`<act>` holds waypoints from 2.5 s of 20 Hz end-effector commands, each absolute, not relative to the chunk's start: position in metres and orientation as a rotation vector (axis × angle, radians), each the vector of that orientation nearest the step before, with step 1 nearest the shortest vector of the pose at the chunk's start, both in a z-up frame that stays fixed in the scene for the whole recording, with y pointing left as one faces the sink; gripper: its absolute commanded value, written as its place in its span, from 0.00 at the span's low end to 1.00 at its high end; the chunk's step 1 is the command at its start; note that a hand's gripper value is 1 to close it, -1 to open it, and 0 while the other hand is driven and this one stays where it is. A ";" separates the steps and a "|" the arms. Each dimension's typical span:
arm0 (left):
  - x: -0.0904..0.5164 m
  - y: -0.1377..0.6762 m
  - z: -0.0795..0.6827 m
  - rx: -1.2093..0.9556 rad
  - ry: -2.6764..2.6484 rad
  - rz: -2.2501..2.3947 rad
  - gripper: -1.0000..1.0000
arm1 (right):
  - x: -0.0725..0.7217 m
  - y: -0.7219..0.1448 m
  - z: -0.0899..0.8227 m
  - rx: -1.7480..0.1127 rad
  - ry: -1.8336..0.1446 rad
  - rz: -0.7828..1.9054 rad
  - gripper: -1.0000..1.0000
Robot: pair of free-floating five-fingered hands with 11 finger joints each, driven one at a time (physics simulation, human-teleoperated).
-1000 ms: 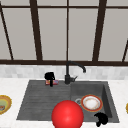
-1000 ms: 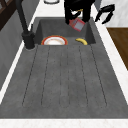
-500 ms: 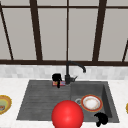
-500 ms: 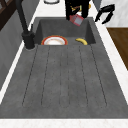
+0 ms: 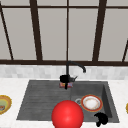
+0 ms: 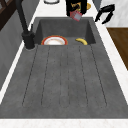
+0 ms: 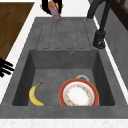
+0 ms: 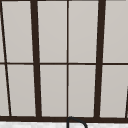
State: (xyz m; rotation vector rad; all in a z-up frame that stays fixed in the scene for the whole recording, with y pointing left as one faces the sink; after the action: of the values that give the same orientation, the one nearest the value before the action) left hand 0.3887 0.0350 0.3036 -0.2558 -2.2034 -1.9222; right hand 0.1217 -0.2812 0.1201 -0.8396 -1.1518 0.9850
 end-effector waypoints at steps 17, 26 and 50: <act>0.381 -0.109 0.237 -0.252 -2.121 -1.980 1.00 | 0.122 -0.281 0.120 -0.840 -1.152 0.985 0.50; 0.390 -0.179 0.161 -0.227 -2.146 -1.973 1.00 | 0.122 -0.281 0.120 -0.840 -1.152 0.985 0.50; 0.501 -0.251 -0.043 -0.245 -2.155 -1.958 1.00 | 0.122 -0.281 0.120 -0.840 -1.152 0.985 0.50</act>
State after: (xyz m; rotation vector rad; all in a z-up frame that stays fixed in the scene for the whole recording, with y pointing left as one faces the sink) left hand 0.4993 -0.2499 -0.0201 -0.2453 -2.1553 -1.9583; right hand 0.1217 -0.2812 0.1201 -0.8396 -1.1518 0.9850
